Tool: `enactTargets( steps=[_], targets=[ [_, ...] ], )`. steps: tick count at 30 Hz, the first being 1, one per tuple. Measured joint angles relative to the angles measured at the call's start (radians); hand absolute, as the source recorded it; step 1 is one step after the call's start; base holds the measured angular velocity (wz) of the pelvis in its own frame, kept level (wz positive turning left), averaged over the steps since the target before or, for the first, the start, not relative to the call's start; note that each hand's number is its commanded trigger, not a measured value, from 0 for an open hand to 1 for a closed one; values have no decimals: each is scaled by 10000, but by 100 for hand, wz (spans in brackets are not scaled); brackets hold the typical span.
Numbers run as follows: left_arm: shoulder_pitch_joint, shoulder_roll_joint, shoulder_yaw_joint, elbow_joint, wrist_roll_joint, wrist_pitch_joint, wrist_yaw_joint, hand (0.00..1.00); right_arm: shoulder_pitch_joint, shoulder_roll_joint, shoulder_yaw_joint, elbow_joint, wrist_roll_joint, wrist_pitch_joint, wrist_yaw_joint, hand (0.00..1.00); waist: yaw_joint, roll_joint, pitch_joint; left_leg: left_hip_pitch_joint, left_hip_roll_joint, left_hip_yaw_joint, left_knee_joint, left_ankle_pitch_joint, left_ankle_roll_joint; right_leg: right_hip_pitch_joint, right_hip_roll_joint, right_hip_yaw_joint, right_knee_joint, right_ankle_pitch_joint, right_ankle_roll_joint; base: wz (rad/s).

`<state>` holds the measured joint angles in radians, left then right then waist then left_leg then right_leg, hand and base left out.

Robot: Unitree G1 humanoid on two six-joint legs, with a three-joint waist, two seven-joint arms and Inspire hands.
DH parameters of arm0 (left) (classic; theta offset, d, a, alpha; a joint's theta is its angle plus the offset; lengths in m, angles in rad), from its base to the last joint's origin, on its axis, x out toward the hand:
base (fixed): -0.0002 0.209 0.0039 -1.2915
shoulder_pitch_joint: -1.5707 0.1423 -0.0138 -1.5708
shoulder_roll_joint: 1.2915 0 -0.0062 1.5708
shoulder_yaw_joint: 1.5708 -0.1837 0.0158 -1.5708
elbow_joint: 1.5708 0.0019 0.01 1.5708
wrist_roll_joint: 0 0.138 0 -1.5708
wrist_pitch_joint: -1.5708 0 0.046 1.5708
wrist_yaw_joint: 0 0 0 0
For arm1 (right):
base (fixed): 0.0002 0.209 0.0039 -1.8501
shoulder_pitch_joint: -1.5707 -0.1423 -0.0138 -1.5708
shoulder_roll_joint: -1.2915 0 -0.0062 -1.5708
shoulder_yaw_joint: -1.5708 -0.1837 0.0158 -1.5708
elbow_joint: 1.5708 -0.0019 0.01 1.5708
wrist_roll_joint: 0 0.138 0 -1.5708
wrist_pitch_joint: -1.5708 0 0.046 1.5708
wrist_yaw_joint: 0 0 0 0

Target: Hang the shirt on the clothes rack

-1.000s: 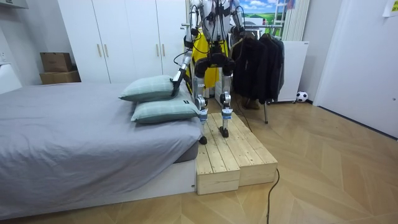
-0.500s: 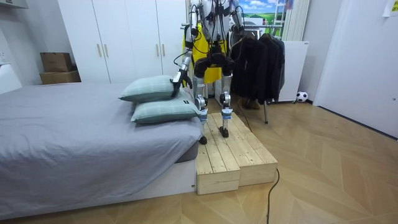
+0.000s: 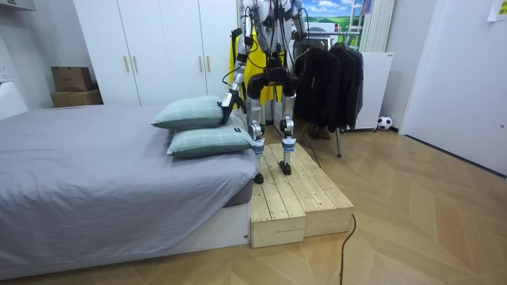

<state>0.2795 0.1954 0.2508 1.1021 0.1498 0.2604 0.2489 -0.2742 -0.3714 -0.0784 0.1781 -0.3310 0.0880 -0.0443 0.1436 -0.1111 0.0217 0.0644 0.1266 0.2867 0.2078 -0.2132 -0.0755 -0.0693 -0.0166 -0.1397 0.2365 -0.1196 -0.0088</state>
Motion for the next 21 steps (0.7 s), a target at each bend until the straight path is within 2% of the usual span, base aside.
enactTargets(
  steps=[3, 8, 11, 16, 21],
  targets=[
    [107, 2, 32, -170, 206, 4, -152, 0, -15, -5, 8, 231, 556, 164, 468, 100, 31, 29, -4, -21, 0, -32, -18, 2, -4, -9, 4, -12, -2, 0, 0, 0],
    [151, 80, -1, -216, 216, 4, -404, 0, -352, -5, 195, 976, 691, 165, 945, 100, 23, 41, -9, -20, -4, -100, 2, 4, -2, 89, -11, -72, -9, 0, 0, 3],
    [148, 145, -16, -252, 218, -2, -505, 0, -561, -16, 212, 1547, 1146, 162, 1216, 100, -5, 36, -13, -17, -17, -272, 54, 3, -2, 194, -47, -252, -143, -4, 6, 15],
    [164, 147, -12, -296, 220, -2, -564, 0, -957, -79, 263, 2409, 3429, 164, 1670, 100, 20, 79, -30, 16, -15, -355, 56, 4, -2, 287, -53, -307, -158, -3, 4, 5],
    [170, 146, -5, -295, 222, -2, -570, 0, -1025, -116, 272, 3366, 4152, 162, 2015, 100, 34, 110, -23, 127, -31, -459, 45, 4, -2, 480, -87, -435, -220, -10, 15, 7]
  ],
)
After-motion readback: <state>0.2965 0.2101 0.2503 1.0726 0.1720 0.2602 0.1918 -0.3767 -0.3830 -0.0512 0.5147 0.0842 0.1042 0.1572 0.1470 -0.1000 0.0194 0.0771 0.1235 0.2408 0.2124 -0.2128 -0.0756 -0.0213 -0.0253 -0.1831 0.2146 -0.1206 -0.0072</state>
